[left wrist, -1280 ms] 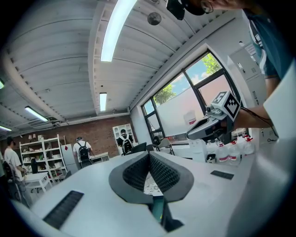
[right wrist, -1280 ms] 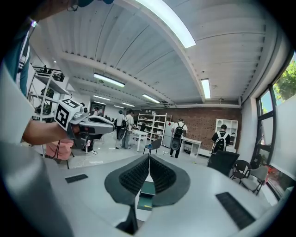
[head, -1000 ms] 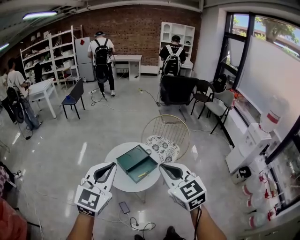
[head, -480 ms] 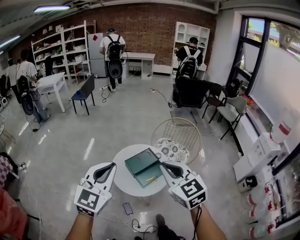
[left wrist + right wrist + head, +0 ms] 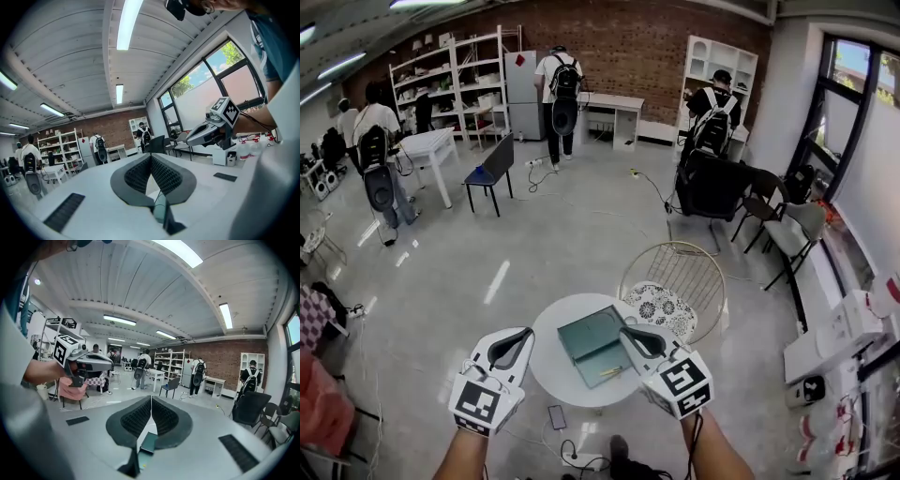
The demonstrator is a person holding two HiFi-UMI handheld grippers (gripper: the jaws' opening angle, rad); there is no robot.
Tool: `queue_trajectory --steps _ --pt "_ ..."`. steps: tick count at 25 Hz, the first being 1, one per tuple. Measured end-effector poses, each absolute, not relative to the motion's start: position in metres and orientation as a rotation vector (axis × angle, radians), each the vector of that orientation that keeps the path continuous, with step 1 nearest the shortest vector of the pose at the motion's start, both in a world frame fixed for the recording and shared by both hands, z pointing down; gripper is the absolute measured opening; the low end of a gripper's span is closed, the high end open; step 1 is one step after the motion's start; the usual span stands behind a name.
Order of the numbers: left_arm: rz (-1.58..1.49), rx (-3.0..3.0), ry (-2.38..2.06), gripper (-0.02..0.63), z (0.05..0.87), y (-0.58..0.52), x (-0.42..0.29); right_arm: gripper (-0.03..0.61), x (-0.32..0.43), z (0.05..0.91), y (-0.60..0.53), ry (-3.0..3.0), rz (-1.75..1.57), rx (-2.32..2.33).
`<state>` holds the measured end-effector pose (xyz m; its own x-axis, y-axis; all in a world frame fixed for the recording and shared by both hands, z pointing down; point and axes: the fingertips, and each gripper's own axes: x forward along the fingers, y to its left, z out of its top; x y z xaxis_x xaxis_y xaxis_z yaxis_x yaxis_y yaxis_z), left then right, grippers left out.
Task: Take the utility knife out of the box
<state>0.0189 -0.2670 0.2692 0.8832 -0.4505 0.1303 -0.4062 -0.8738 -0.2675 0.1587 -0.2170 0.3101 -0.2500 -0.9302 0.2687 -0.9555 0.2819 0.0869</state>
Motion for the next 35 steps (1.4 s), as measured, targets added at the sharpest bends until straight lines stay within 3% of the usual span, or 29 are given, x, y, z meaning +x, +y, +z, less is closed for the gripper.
queue_trajectory --steps 15,35 --pt "-0.373 -2.838 0.788 0.018 0.321 -0.340 0.080 0.037 0.216 0.380 -0.309 -2.365 0.235 1.514" --pt "-0.514 -2.924 0.931 0.018 0.437 -0.392 0.065 0.038 0.209 0.556 -0.377 -2.308 0.446 1.174"
